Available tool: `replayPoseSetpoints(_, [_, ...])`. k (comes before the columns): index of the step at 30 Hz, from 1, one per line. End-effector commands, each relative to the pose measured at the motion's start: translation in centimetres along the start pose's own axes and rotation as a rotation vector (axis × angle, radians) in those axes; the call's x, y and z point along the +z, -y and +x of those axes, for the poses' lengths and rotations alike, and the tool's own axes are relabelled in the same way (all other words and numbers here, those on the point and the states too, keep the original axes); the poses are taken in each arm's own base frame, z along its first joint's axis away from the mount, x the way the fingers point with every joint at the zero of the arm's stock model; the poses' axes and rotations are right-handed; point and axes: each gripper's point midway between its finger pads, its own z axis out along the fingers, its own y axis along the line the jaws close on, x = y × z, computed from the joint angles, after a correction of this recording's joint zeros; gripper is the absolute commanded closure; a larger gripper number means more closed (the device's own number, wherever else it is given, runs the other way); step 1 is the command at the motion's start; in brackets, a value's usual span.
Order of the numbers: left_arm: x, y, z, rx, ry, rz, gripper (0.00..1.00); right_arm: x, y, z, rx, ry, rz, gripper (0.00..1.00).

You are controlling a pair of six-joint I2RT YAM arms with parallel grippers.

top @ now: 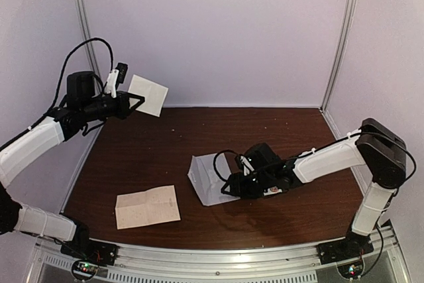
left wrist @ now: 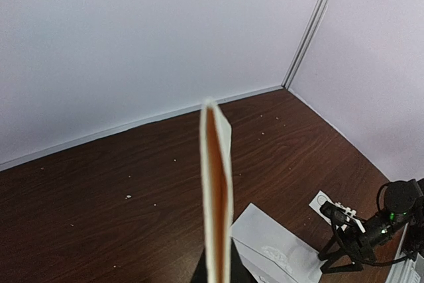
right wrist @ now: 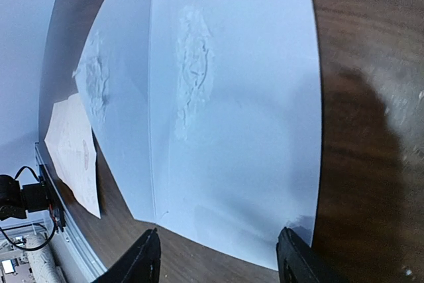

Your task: Place the letter into the envelope and seal it

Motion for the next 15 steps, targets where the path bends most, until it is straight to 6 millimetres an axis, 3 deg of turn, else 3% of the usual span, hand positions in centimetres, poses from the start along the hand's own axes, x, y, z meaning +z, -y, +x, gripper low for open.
replayPoseSetpoints(1, [0.0,0.1,-0.7,0.010,0.035,0.014,1.00,0.4,0.7,4.1,0.087,-0.086,0.035,0.39])
replayPoseSetpoints(5, [0.0,0.4,-0.6,0.009,0.035,0.031,1.00,0.6,-0.2,4.5,0.077,-0.084,0.020,0.39])
replayPoseSetpoints(9, [-0.1,1.6,-0.8,0.030,0.045,0.098,1.00,-0.6,-2.6,2.4,-0.010,-0.018,-0.027,0.35])
replayPoseSetpoints(11, [-0.4,3.0,-1.0,0.050,0.063,0.172,1.00,-2.1,-4.8,0.6,-0.076,0.043,-0.074,0.30])
replayPoseSetpoints(15, [-1.2,8.0,-1.9,0.093,0.121,0.370,1.00,-6.5,-9.1,-2.6,-0.209,0.187,-0.195,0.22])
